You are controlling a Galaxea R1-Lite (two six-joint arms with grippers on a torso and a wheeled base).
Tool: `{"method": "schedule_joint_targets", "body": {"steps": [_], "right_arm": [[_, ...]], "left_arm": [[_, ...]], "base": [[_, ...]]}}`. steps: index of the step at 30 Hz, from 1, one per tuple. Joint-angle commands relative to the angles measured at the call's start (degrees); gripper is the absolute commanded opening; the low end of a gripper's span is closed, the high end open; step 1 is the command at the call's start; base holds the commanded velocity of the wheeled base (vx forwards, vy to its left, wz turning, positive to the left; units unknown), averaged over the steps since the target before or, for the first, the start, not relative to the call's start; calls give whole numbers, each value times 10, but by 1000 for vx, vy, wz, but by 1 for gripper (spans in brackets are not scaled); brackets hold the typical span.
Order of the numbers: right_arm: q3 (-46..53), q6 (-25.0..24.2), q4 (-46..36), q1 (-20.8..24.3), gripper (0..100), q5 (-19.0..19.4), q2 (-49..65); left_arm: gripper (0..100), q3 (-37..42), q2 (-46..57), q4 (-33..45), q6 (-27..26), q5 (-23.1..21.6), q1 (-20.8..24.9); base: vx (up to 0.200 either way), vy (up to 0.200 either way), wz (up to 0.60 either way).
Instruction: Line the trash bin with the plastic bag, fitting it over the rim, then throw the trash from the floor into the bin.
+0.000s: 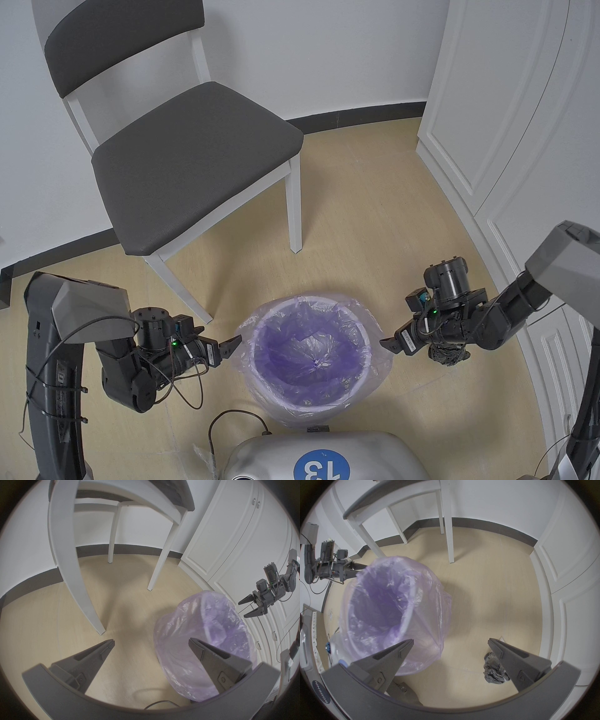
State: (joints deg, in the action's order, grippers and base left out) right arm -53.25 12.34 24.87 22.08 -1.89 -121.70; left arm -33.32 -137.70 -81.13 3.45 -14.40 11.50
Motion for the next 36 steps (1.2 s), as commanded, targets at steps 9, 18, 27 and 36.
{"method": "schedule_joint_targets", "body": {"steps": [9, 18, 27, 36], "right_arm": [[125, 1, 5, -66, 100, 5, 135], [151, -5, 7, -102, 100, 29, 155], [146, 2, 12, -124, 100, 31, 99], [162, -5, 149, -139, 100, 32, 17]], "left_arm": [[100, 146, 97, -89, 2, -5, 0], [100, 187, 160, -89, 8, -24, 0], [100, 184, 161, -89, 10, -24, 4], [100, 195, 183, -89, 17, -25, 7]], "base": [[0, 0, 0], [-200, 0, 0], [0, 0, 0], [-67, 0, 0]]}}
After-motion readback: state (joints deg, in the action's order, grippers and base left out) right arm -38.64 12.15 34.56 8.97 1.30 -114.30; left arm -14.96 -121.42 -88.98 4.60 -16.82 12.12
